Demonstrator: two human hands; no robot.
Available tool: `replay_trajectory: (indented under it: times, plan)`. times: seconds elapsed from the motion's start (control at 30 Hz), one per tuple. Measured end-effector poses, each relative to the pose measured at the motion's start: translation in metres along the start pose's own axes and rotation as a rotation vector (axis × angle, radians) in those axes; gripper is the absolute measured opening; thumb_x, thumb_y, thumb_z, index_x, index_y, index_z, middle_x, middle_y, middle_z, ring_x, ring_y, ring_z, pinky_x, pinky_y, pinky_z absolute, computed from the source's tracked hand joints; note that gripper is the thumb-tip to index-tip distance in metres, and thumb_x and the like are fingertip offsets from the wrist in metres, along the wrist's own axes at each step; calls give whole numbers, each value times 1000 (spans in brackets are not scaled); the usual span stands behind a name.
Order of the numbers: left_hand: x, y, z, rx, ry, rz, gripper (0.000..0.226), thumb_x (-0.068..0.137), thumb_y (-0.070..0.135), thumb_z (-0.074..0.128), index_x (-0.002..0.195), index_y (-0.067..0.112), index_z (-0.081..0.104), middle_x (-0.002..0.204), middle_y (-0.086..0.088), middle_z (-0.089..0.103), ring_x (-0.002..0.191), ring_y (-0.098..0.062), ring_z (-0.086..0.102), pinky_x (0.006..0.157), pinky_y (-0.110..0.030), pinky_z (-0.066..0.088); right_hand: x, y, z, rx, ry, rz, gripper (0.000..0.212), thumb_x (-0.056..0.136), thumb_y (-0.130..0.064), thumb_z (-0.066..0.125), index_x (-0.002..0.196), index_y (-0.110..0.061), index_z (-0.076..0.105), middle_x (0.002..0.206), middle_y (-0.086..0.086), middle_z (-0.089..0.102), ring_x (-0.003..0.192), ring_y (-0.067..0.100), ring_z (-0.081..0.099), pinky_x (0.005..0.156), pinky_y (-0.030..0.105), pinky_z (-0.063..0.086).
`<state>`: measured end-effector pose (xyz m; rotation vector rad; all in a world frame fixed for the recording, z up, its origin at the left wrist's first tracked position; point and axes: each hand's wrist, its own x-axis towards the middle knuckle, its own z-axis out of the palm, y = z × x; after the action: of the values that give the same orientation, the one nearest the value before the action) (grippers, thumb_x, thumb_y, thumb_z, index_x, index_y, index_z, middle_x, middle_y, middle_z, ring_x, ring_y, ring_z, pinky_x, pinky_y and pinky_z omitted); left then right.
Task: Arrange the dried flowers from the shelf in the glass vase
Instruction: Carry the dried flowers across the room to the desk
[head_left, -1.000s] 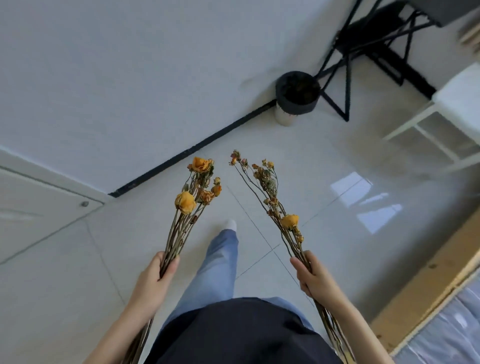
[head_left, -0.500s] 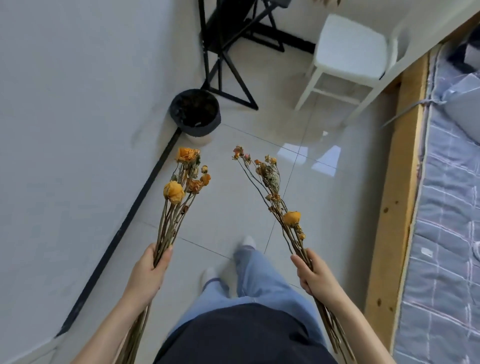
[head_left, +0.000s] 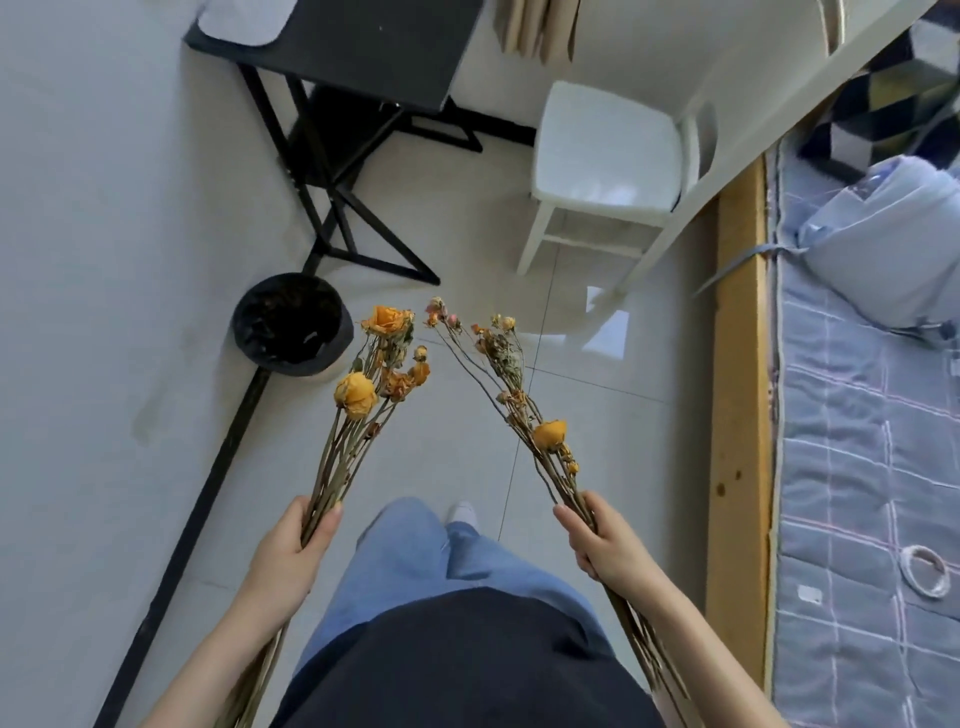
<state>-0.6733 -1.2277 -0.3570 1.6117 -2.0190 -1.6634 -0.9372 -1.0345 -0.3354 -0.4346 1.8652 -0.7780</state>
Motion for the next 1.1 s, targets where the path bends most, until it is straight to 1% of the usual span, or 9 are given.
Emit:
replay_trajectory:
  times: [0.07, 0.13, 0.3, 0.43, 0.53, 0.7, 0.83, 1.0, 1.1]
  plan:
    - [25, 24, 2, 16, -11, 6, 29, 79, 51, 45, 89, 25, 53, 72, -7, 60, 62, -23, 56, 52, -27, 44, 19, -16, -17, 15, 1, -1, 27, 94, -33, 49, 86, -8, 43, 60, 1, 35, 47, 10, 30, 45, 24, 30]
    - [52, 44, 3, 14, -18, 10, 32, 79, 51, 46, 89, 21, 53, 63, -3, 53, 51, -15, 49, 45, -26, 40, 38, -31, -31, 26, 10, 10, 27, 94, -33, 49, 87, -7, 44, 60, 1, 36, 47, 10, 31, 46, 24, 30]
    - [131, 87, 5, 38, -42, 2, 33, 78, 55, 45, 88, 26, 54, 61, 0, 54, 52, -7, 50, 47, -21, 39, 93, -68, -62, 64, 55, 37, 25, 94, -30, 49, 89, -6, 45, 59, 0, 37, 45, 9, 31, 44, 22, 31]
    - [204, 129, 4, 33, -71, 20, 27, 77, 55, 46, 91, 33, 52, 76, 4, 62, 69, -14, 58, 61, -31, 44, 144, -103, -89, 140, 139, 70, 30, 95, -26, 49, 94, 3, 43, 60, 5, 35, 47, 12, 28, 44, 25, 27]
    - [251, 166, -1, 44, -86, 65, 14, 85, 46, 48, 89, 34, 53, 82, 6, 63, 77, -11, 59, 66, -26, 45, 179, -137, -110, 178, 162, 46, 25, 95, -25, 49, 86, -4, 40, 58, 2, 33, 45, 11, 27, 43, 23, 26]
    - [305, 226, -7, 114, -79, 118, 11, 91, 38, 50, 80, 36, 48, 69, 8, 54, 63, -6, 51, 58, -22, 39, 227, -176, -145, 222, 183, 28, 24, 95, -23, 50, 81, -8, 38, 55, -1, 32, 44, 10, 26, 41, 22, 25]
    - [342, 263, 1, 103, -93, 84, 17, 91, 36, 50, 82, 22, 53, 53, 5, 43, 45, -7, 40, 48, -27, 33, 269, -200, -183, 203, 176, 20, 23, 95, -24, 50, 83, -7, 38, 55, 0, 31, 44, 11, 26, 41, 23, 25]
    - [391, 302, 24, 104, -55, 13, 20, 90, 42, 49, 86, 23, 54, 51, 3, 43, 44, -8, 39, 48, -29, 33, 328, -221, -238, 188, 148, 3, 28, 95, -24, 50, 86, -1, 38, 60, 5, 29, 48, 14, 25, 44, 29, 24]
    - [417, 332, 46, 80, -11, -29, 17, 90, 41, 49, 90, 25, 55, 51, 8, 45, 46, -5, 42, 48, -27, 35, 369, -236, -280, 142, 100, -13, 26, 95, -25, 50, 83, -6, 38, 59, 4, 31, 48, 13, 26, 44, 28, 26]
